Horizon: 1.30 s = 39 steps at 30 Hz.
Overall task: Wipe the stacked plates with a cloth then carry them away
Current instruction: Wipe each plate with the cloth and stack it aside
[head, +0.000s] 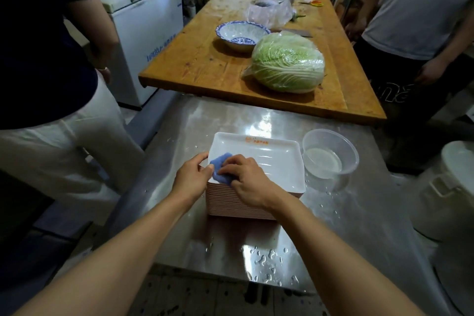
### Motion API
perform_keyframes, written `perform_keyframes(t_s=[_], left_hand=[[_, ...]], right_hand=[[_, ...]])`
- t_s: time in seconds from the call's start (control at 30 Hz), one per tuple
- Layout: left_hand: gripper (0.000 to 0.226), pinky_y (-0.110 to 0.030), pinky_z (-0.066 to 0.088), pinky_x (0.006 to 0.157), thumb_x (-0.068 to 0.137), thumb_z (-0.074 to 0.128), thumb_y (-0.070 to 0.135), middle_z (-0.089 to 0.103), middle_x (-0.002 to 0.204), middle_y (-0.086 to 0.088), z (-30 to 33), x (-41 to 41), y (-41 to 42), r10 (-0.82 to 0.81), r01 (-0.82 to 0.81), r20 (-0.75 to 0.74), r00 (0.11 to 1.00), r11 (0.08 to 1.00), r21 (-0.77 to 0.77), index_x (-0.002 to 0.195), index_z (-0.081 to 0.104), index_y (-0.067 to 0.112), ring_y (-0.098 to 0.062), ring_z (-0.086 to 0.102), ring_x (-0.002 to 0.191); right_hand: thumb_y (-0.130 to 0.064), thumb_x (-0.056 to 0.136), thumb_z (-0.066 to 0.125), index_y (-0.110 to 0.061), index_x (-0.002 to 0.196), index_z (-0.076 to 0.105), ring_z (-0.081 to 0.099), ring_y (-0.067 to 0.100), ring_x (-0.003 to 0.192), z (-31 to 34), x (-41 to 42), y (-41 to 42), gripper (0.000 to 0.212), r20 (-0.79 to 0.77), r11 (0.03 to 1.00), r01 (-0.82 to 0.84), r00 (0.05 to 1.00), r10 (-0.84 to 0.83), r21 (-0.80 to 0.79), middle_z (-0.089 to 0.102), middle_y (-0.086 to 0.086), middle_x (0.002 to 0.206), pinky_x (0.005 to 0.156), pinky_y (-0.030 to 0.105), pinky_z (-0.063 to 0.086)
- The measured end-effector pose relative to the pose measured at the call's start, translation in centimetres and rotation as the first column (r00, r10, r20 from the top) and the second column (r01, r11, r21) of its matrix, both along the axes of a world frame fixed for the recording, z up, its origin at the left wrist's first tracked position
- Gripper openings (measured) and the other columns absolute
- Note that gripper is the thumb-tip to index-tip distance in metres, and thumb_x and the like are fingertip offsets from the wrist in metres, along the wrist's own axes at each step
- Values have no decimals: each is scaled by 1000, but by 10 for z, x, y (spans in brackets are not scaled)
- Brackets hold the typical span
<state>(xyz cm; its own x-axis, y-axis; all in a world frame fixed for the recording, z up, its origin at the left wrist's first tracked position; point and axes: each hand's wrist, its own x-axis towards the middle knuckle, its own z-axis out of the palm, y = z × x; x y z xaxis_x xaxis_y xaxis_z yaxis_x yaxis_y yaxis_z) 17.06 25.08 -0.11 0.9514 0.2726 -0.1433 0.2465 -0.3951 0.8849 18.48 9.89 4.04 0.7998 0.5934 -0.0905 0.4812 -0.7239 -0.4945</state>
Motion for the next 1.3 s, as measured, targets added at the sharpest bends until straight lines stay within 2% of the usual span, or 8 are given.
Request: perform_keyframes(t_s=[0.27, 0.43, 0.57, 0.63, 0.73, 0.87, 1.07, 1.3], left_hand=[[40, -40, 51, 73, 90, 51, 11, 59, 70, -6, 10, 2, -6, 15, -9, -45, 999, 992, 125, 128, 56, 21, -28, 60, 74], [39, -42, 51, 80, 89, 49, 13, 64, 93, -13, 19, -1, -14, 49, -26, -67, 997, 951, 308, 127, 56, 18, -35, 59, 91], [40, -37, 41, 76, 90, 55, 27, 50, 114, -11, 30, -12, -33, 2, -65, 95, 995, 747, 661, 128, 52, 17, -28, 50, 101], [42, -35, 38, 78, 86, 62, 34, 51, 115, -7, 32, -18, -48, -228, 10, 194, 954, 671, 741, 124, 58, 18, -24, 47, 105], [37, -34, 36, 83, 81, 68, 41, 55, 118, -4, 30, -19, -69, -482, 204, 98, 871, 536, 819, 110, 69, 18, -24, 48, 111], [18, -31, 42, 53, 57, 88, 13, 64, 75, -2, 35, -23, -84, -571, 197, 95, 815, 429, 882, 68, 74, 13, -24, 60, 71], [17, -27, 39, 42, 56, 85, 2, 62, 63, -3, 45, -28, -85, -578, 173, 185, 795, 508, 844, 59, 70, 9, -26, 59, 57], [9, -31, 35, 63, 90, 59, 18, 64, 81, -8, 78, -20, -81, -500, 44, 339, 797, 607, 793, 89, 58, 10, -29, 58, 73]], right_hand=[[2, 77, 51, -21, 116, 57, 43, 24, 109, -3, -17, -57, 45, 217, 975, 144, 970, -106, -169, 48, -3, 128, 78, 29, 28], [-6, 82, 57, -20, 107, 62, 46, 23, 107, 1, -23, -90, 30, 352, 924, 266, 922, -161, -275, 51, -1, 125, 83, 32, 33], [6, 75, 58, -8, 89, 69, 52, 25, 94, 16, -24, -101, 23, 325, 933, 360, 886, -330, -33, 62, 7, 101, 76, 29, 40], [9, 69, 56, -4, 74, 68, 55, 22, 74, 26, -27, -108, 19, 277, 883, 427, 840, -466, 193, 63, 10, 77, 65, 29, 41], [4, 77, 51, -7, 68, 63, 58, 18, 56, 34, -32, -119, 19, 152, 782, 520, 791, -593, 344, 61, 7, 62, 56, 33, 50], [1, 84, 49, -6, 75, 63, 59, 4, 54, 32, -33, -131, 18, 67, 712, 575, 757, -650, 404, 57, -4, 60, 46, 8, 39], [-5, 83, 51, -9, 86, 64, 56, 21, 69, 27, -30, -142, 13, 45, 671, 644, 708, -704, 369, 62, 5, 76, 62, 34, 47], [-11, 86, 61, -15, 84, 58, 54, 9, 64, 36, -30, -142, 6, -56, 542, 627, 681, -730, 560, 56, -8, 71, 51, 10, 40]])
